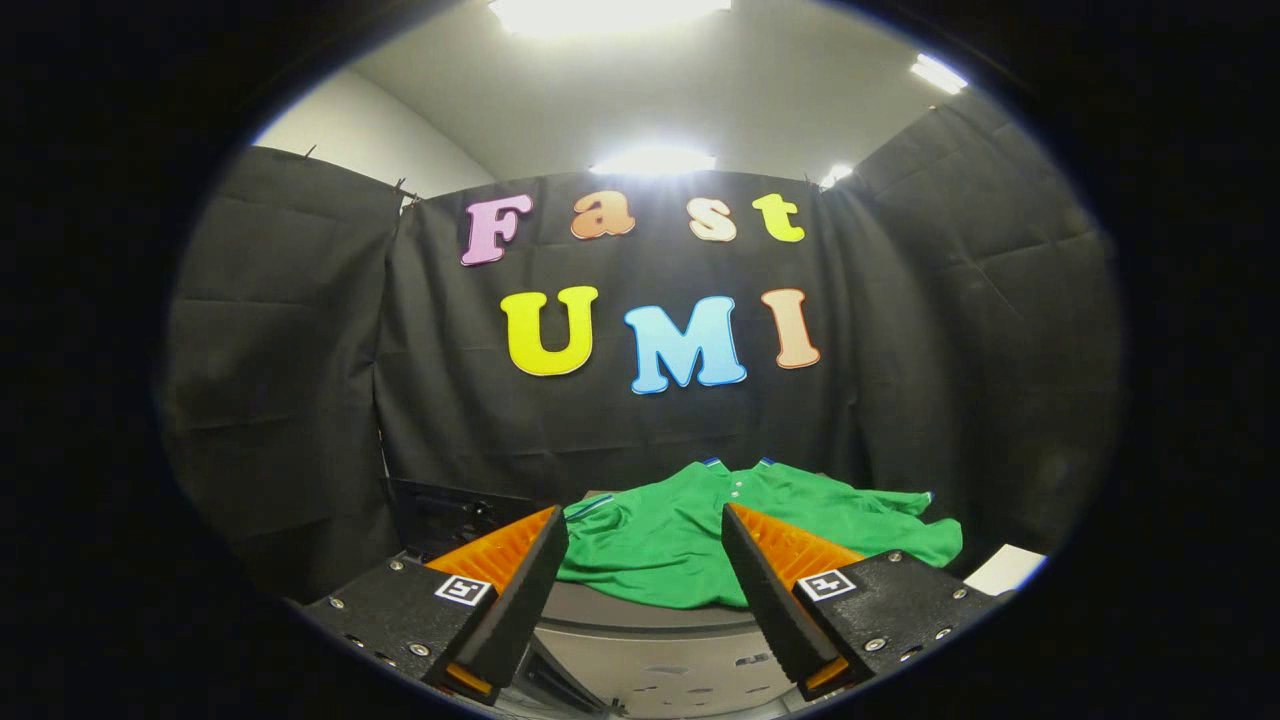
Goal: Put the clothes into the washing machine and then close the washing machine lid.
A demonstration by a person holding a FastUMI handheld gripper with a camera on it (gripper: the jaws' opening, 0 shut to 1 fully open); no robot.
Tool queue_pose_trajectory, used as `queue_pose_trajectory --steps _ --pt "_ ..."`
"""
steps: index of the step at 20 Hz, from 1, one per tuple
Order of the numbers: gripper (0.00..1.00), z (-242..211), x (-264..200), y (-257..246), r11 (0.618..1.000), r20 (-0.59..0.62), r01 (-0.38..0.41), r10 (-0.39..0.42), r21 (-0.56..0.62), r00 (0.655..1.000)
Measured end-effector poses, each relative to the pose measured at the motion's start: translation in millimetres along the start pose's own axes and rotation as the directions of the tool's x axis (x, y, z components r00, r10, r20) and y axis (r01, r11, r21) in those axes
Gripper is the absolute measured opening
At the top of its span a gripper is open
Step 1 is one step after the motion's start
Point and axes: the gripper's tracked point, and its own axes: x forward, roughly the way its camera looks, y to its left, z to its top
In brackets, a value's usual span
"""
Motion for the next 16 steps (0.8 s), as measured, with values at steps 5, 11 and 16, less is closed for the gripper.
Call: queue_pose_trajectory --steps 5,11,16 --pt "0.96 4 41 -15 1.0 -0.04 0.008 -0.009 -0.024 0.999" --pt "0.96 5 96 -47 0.999 -0.108 0.039 -0.043 -0.035 0.993" --pt "0.96 3 144 -73 0.999 -0.169 0.053 -0.054 -0.012 0.984"
